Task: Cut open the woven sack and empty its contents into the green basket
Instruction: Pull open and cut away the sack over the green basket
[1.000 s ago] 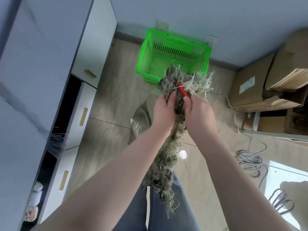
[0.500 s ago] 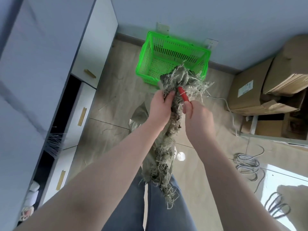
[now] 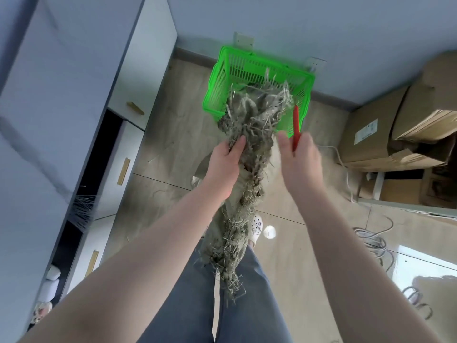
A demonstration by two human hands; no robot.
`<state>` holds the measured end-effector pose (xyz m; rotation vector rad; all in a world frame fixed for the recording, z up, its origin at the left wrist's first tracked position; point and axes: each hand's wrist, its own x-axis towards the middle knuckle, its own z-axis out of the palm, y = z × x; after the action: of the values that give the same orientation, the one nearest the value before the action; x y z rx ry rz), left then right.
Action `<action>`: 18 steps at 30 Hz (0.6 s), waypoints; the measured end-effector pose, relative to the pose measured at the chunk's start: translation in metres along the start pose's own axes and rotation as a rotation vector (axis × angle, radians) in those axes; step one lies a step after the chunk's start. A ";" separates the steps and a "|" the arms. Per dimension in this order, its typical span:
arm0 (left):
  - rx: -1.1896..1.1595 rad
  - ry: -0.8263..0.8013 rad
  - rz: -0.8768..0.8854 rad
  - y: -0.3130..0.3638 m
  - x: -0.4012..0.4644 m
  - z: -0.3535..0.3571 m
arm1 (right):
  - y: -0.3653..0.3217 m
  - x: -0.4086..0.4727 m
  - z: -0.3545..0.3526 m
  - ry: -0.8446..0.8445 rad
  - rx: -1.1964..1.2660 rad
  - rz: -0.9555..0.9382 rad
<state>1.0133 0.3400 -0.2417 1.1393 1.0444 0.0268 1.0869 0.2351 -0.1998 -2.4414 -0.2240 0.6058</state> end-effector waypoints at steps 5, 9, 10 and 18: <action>-0.029 -0.113 0.034 0.008 -0.005 -0.006 | -0.003 0.007 0.024 0.138 0.259 0.066; -0.092 0.109 0.006 0.021 -0.001 -0.022 | 0.012 0.025 0.015 0.297 0.514 0.303; -0.141 0.131 0.002 0.023 0.002 -0.025 | 0.016 0.027 0.014 0.301 0.556 0.335; -0.326 0.044 -0.061 0.039 0.004 -0.014 | 0.001 0.003 0.022 0.102 0.631 0.443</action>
<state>1.0242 0.3706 -0.2150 0.8144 1.0683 0.1686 1.0796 0.2468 -0.2169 -1.8918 0.4948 0.6175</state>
